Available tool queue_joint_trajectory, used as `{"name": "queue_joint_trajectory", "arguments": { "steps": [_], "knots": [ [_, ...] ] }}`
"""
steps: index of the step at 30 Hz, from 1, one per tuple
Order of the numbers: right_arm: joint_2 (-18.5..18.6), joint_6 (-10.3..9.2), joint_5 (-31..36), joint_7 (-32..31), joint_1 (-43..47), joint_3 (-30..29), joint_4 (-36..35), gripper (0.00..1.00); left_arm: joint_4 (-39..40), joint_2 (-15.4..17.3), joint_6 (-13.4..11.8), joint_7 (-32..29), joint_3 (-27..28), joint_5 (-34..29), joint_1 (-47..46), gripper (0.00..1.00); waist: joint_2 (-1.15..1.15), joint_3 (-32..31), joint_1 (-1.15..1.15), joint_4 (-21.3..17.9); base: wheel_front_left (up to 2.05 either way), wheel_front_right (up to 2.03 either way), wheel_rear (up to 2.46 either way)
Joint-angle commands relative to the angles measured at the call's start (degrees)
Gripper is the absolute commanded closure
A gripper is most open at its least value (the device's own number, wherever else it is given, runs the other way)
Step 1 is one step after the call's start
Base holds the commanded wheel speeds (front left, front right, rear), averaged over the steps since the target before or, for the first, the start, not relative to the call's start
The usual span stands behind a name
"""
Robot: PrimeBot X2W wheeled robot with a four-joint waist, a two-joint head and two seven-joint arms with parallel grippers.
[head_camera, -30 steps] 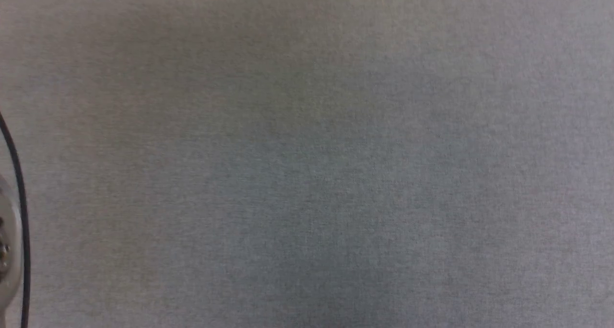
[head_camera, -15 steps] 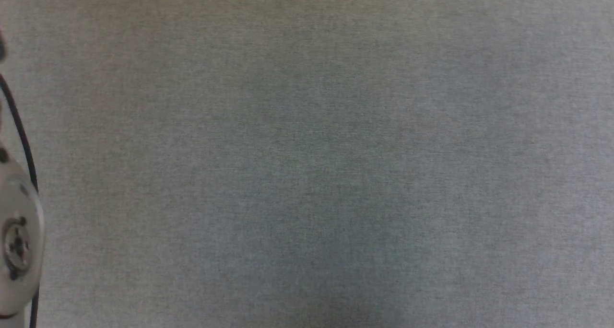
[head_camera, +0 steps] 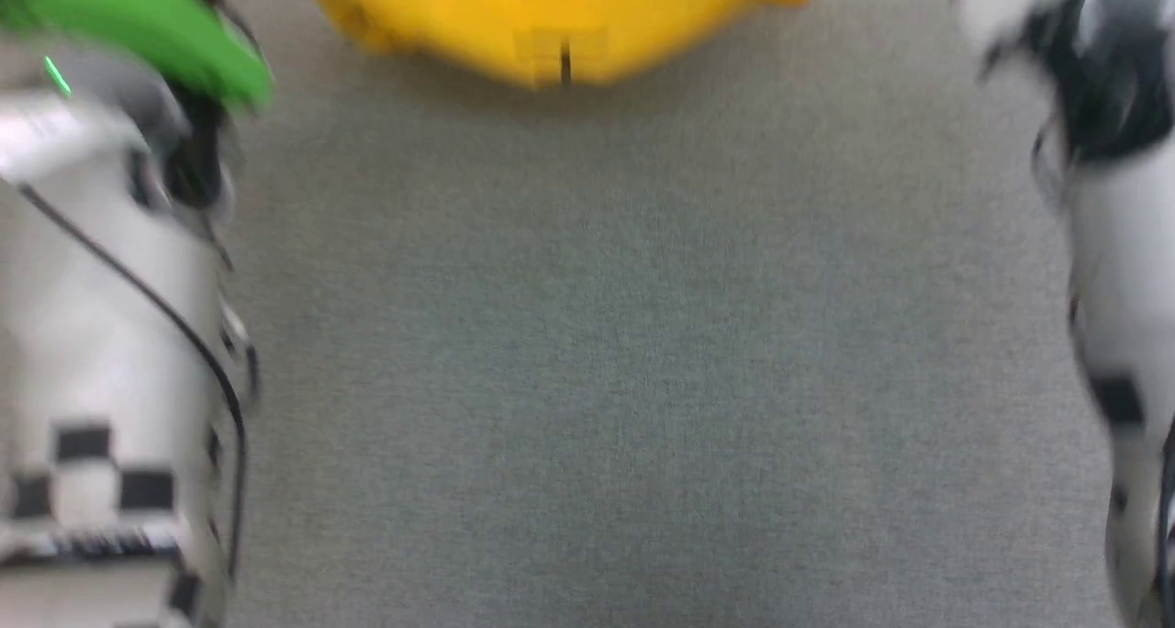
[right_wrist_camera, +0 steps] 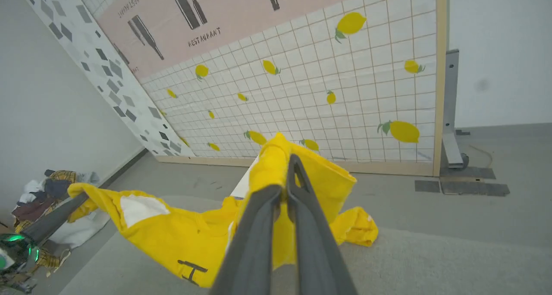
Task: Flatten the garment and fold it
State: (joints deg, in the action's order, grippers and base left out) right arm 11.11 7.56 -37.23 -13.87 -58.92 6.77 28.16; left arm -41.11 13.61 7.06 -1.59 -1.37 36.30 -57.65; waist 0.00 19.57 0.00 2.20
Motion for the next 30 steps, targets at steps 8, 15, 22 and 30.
{"name": "queue_joint_trajectory", "arguments": {
  "steps": [8, 15, 22, 30],
  "knots": [
    [2.09, -0.08, -3.34, 0.38, 36.97, -2.66, -11.50, 1.00, 12.22, -5.76, -0.07, 2.09, -0.43, 8.54, 34.82, 1.00, 0.00, -15.68, 0.00, 1.47, 0.00, 0.00, 0.00],
    [-0.56, -0.08, -1.49, -2.18, 52.49, -9.69, -15.69, 1.00, 19.77, -6.57, -5.20, 1.14, 2.35, 10.79, 52.82, 1.00, 0.00, -18.22, 0.00, 0.25, 0.00, 0.00, 0.00],
    [-1.15, -0.08, 4.03, -8.82, 60.91, -15.27, -22.38, 1.00, 26.23, -4.30, -11.45, -0.36, 4.51, 9.16, 61.74, 1.00, 0.00, -19.46, 0.00, 0.30, 0.00, 0.00, 0.00],
    [3.57, -0.08, 12.89, -24.52, 64.69, -8.95, -34.73, 1.00, 27.78, 1.50, -18.38, -2.90, 0.76, -0.94, 63.25, 1.00, 0.00, -18.74, 0.00, -0.08, 0.00, 0.00, 0.00]
  ]
}}
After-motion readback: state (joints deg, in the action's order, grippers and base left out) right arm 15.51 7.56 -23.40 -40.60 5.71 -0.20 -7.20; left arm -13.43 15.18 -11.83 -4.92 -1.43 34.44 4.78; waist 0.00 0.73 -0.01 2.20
